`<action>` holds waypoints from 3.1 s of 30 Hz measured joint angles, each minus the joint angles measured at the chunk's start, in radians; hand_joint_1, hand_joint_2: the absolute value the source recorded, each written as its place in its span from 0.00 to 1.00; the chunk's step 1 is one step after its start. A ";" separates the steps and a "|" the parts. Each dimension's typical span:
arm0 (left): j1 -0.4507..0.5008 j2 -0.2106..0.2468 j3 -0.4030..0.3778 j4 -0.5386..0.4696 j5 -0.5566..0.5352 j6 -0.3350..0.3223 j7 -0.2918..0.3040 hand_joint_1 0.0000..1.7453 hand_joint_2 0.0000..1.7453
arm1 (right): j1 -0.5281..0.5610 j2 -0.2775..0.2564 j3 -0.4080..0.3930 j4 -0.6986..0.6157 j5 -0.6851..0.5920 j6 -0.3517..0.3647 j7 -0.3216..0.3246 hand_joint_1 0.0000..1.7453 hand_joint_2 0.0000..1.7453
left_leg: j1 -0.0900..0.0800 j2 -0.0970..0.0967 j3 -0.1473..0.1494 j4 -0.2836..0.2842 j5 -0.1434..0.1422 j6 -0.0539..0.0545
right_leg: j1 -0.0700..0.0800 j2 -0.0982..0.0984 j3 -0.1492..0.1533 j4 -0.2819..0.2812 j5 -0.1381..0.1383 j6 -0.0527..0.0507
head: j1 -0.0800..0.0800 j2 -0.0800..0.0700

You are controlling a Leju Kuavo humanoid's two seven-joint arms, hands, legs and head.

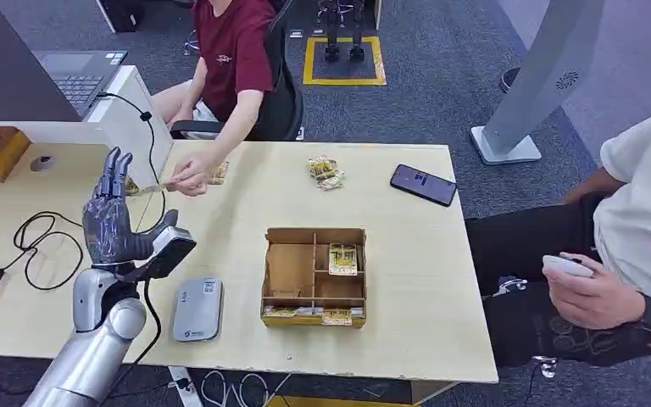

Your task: Pass the card to the sensor for recognition and then transmit it.

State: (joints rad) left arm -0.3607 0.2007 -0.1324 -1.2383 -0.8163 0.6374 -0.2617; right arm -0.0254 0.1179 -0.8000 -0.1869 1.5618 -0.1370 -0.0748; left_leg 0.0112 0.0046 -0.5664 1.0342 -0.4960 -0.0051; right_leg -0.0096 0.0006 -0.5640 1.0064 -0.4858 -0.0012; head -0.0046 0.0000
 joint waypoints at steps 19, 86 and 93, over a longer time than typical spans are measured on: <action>0.237 0.104 -0.058 -0.350 0.321 -0.503 -0.095 0.00 1.00 | 0.016 0.000 -0.014 0.000 -0.046 -0.016 -0.018 0.00 1.00 | 0.000 0.001 -0.001 0.000 -0.001 0.000 | 0.000 0.001 -0.002 0.000 -0.001 0.000 | 0.000 0.000; 0.328 0.107 -0.455 -0.314 -0.335 -0.156 0.080 0.00 1.00 | 0.007 -0.006 -0.021 0.000 -0.020 -0.017 -0.019 0.00 1.00 | 0.000 0.001 -0.001 0.000 0.000 0.000 | 0.000 0.000 -0.001 0.000 0.000 0.000 | 0.000 0.000; 0.316 0.087 -0.475 -0.298 -0.335 -0.166 0.080 0.00 1.00 | 0.007 -0.003 -0.021 0.000 -0.010 -0.017 -0.019 0.00 1.00 | 0.000 0.001 -0.001 0.000 0.000 0.000 | 0.000 0.000 -0.001 0.000 0.000 0.000 | 0.000 0.000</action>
State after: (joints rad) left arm -0.0443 0.2873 -0.6069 -1.5366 -1.1509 0.4719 -0.1812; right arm -0.0184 0.1144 -0.8206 -0.1869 1.5518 -0.1538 -0.0942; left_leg 0.0112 0.0052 -0.5670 1.0339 -0.4960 -0.0052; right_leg -0.0095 0.0007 -0.5647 1.0064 -0.4857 -0.0012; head -0.0046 0.0000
